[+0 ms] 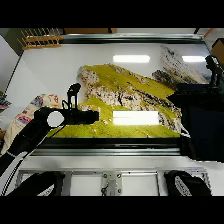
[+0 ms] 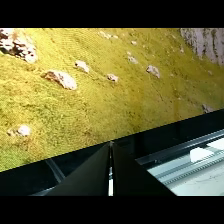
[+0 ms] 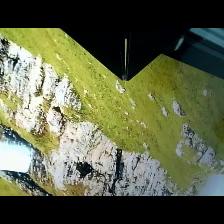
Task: Fold the clothes and pants, and hang the long-sleeved shirts on hangers.
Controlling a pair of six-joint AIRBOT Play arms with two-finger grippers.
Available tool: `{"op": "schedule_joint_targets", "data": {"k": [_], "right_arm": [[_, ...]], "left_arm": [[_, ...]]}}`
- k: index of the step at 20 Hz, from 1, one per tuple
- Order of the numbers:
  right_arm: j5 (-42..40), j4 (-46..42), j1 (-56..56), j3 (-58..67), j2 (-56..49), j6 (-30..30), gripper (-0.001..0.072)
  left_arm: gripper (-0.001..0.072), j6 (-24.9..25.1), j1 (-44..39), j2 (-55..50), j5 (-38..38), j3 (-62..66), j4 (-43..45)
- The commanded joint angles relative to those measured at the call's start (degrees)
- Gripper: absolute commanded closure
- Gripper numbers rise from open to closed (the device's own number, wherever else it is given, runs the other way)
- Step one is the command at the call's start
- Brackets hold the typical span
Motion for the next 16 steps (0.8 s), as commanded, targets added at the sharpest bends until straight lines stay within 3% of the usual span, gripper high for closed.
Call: {"op": "schedule_joint_targets", "data": {"k": [1,10,11,12,13,16], "right_arm": [[0.0,0.0,0.0,0.0,0.0,0.0,0.0696],[0.0,0.0,0.0,0.0,0.0,0.0,0.0697],[0.0,0.0,0.0,0.0,0.0,0.0,0.0696],[0.0,0.0,0.0,0.0,0.0,0.0,0.0697],[0.0,0.0,0.0,0.0,0.0,0.0,0.0697],[0.0,0.0,0.0,0.0,0.0,0.0,0.0696]], "left_arm": [[0.0702,0.0,0.0,0.0,0.0,0.1,0.0],[0.0702,-0.2,0.0,0.0,0.4,0.1,-0.7],[0.0673,0.3,0.0,0.0,1.2,0.1,0.6],[0.0254,2.8,1.1,0.0,0.9,1.1,4.6],[-0.0002,2.8,2.8,-0.2,0.1,2.6,9.8],[-0.0006,2.8,13.8,-2.5,-3.3,9.5,25.2]]}}
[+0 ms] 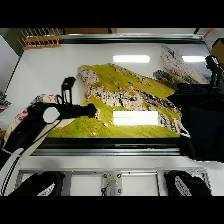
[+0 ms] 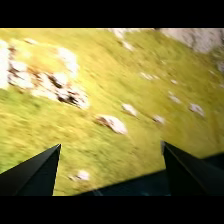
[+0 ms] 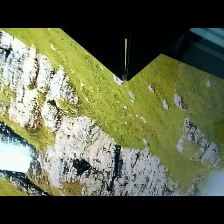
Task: Fold the clothes and pants, and hang the long-sleeved shirts on hangers.
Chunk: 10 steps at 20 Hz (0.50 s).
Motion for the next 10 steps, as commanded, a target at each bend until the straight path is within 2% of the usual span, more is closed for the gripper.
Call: {"op": "schedule_joint_targets", "data": {"k": [1,5,10], "right_arm": [[0.0,0.0,0.0,0.0,0.0,0.0,0.0697],[0.0,0.0,0.0,0.0,0.0,0.0,0.0697],[0.0,0.0,0.0,0.0,0.0,0.0,0.0697]], "left_arm": [[-0.0006,0.9,11.8,-3.5,-2.9,6.8,16.8],[-0.0006,1.0,25.5,-13.6,-1.4,11.1,17.5],[-0.0006,1.1,30.2,-27.8,-0.5,13.9,16.7]]}}
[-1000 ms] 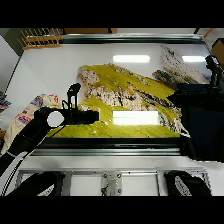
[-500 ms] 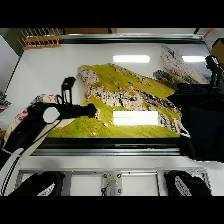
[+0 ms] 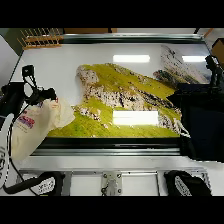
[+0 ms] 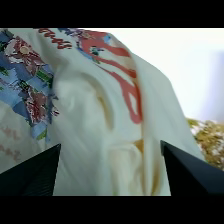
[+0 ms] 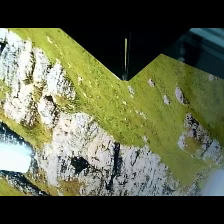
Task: Fold the clothes and pants, and hang the long-sleeved shirts on hangers.
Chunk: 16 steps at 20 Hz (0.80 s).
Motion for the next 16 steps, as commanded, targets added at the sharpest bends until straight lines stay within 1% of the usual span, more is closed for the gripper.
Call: {"op": "schedule_joint_targets", "data": {"k": [1,3,4,5,6,7,8,10,11,12,15,16], "right_arm": [[0.0,0.0,0.0,0.0,0.0,0.0,0.0697],[0.0,0.0,0.0,0.0,0.0,0.0,0.0697],[0.0,0.0,0.0,0.0,0.0,0.0,0.0697],[0.0,0.0,0.0,0.0,0.0,0.0,0.0697],[0.0,0.0,0.0,0.0,0.0,0.0,0.0697],[0.0,0.0,0.0,0.0,0.0,0.0,0.0696],[0.0,0.0,0.0,0.0,0.0,0.0,0.0697],[0.0,0.0,0.0,0.0,0.0,0.0,0.0697],[0.0,0.0,0.0,0.0,0.0,0.0,0.0697],[0.0,0.0,0.0,0.0,0.0,0.0,0.0697],[0.0,0.1,0.0,0.0,0.0,0.0,0.0697],[0.0,0.1,0.0,0.0,0.0,0.0,0.0697]], "left_arm": [[-0.0006,0.1,3.0,-9.3,0.6,2.2,0.7],[-0.0005,0.1,3.0,-12.3,0.3,3.0,0.7],[0.0108,0.0,3.0,-13.5,-0.5,3.8,0.6],[0.0438,0.0,2.9,-14.2,-1.6,4.8,0.4],[0.0693,0.2,2.3,-14.3,-2.8,6.3,0.3],[0.0702,0.9,1.1,-13.7,-3.6,8.2,-0.9],[0.0702,2.9,-0.5,-12.7,-4.1,10.1,-3.4],[0.0702,7.2,-5.6,-9.9,-5.2,14.3,-11.1],[0.0702,8.4,-9.2,-8.5,-5.5,16.3,-14.6],[0.0702,8.6,-13.2,-7.3,-5.5,17.9,-16.3],[0.0702,8.5,-25.9,-6.4,-4.1,20.9,-16.5],[0.0702,8.5,-30.2,-6.7,-2.5,21.3,-16.4]]}}
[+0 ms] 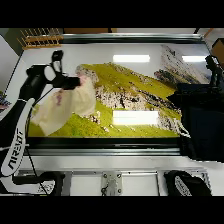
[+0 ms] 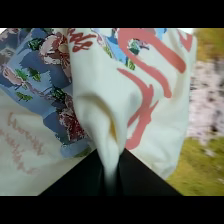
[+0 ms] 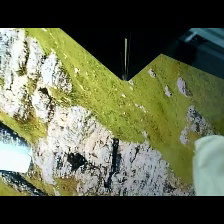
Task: Fold the clothes and pants, and hang the long-sleeved shirts on hangers.
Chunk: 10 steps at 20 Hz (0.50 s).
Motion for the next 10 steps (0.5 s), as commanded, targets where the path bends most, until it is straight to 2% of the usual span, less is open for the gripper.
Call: {"op": "schedule_joint_targets", "data": {"k": [1,3,4,5,6,8,10], "right_arm": [[0.0,0.1,0.0,0.0,0.0,0.0,0.0696],[0.0,0.4,0.0,0.0,0.0,0.0,0.0696],[0.0,0.4,0.0,0.0,0.0,0.0,0.0696],[0.0,0.4,0.0,0.0,0.0,0.0,0.0697],[0.0,0.4,0.0,0.0,0.0,0.0,0.0697],[0.0,0.4,0.0,0.0,0.0,0.0,0.0697],[0.0,0.4,0.0,0.0,0.0,0.0,0.0697]], "left_arm": [[0.0702,1.1,-14.0,-0.1,3.8,3.0,-2.5],[0.0699,1.0,-19.7,-2.1,8.8,3.2,-2.5],[0.0492,1.0,-21.4,-3.0,11.3,3.2,-2.4],[0.0156,-0.2,-22.3,-3.6,12.8,3.5,-1.6],[0.0078,-2.8,-21.9,-3.7,12.1,4.5,-0.4],[0.0078,-7.2,-18.0,-2.3,7.2,6.0,2.6],[0.0079,-9.6,-10.5,1.8,2.8,1.3,2.7]]}}
